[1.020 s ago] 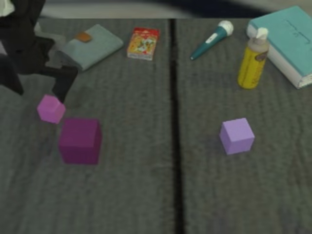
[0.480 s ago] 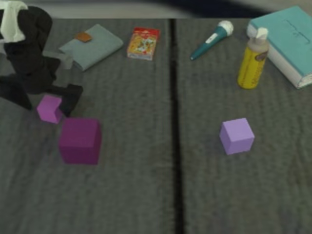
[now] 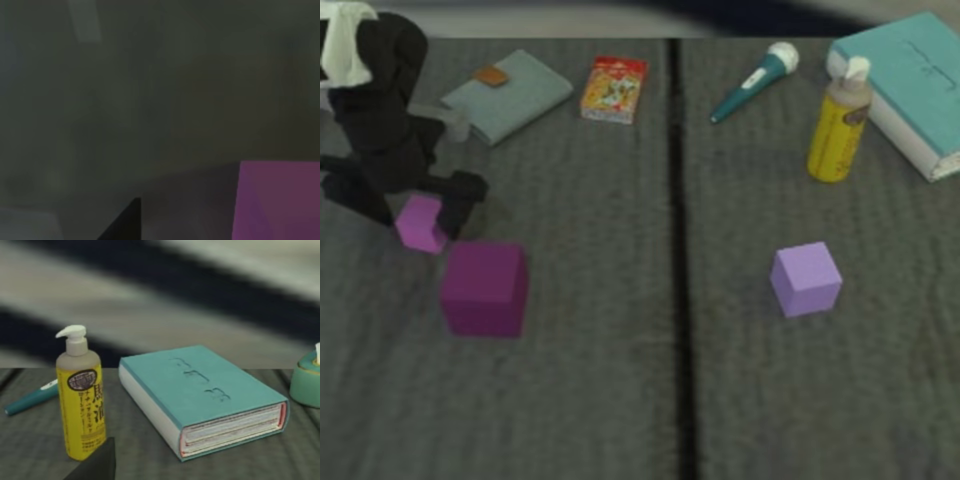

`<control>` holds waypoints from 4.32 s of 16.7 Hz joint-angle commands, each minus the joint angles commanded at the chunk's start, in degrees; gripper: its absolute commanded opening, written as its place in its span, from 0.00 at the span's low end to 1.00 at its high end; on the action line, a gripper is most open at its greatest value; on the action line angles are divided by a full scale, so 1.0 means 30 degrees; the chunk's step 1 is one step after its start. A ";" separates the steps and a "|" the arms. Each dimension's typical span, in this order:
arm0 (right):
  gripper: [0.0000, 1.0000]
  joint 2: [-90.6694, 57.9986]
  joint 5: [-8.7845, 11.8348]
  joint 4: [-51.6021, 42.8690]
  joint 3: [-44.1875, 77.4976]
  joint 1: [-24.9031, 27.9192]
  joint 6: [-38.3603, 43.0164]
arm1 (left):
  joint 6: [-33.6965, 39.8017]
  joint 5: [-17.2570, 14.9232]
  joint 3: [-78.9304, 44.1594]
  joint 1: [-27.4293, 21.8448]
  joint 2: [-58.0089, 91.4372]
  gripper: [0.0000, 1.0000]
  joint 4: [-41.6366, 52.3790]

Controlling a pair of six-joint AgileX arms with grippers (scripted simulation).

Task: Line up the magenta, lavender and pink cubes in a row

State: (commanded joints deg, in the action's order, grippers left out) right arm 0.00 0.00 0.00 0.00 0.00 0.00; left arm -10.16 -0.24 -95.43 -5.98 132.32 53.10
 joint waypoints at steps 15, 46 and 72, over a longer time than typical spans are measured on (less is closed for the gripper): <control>1.00 0.0000 0.0000 0.0000 0.0000 0.0000 0.0000 | 0.0055 -0.0105 -0.0204 0.0021 -0.0624 0.00 0.0199; 1.00 0.0000 0.0000 0.0000 0.0000 0.0000 0.0000 | 2.0468 0.0419 -0.8369 -1.5407 0.0479 0.00 0.7994; 1.00 0.0000 0.0000 0.0000 0.0000 0.0000 0.0000 | 2.2555 0.0563 -0.4484 -1.7383 0.0931 0.30 0.3251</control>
State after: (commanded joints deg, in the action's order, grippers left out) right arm 0.00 0.00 0.00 0.00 0.00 0.00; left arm 57.51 1.45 -108.88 -58.13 135.12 62.86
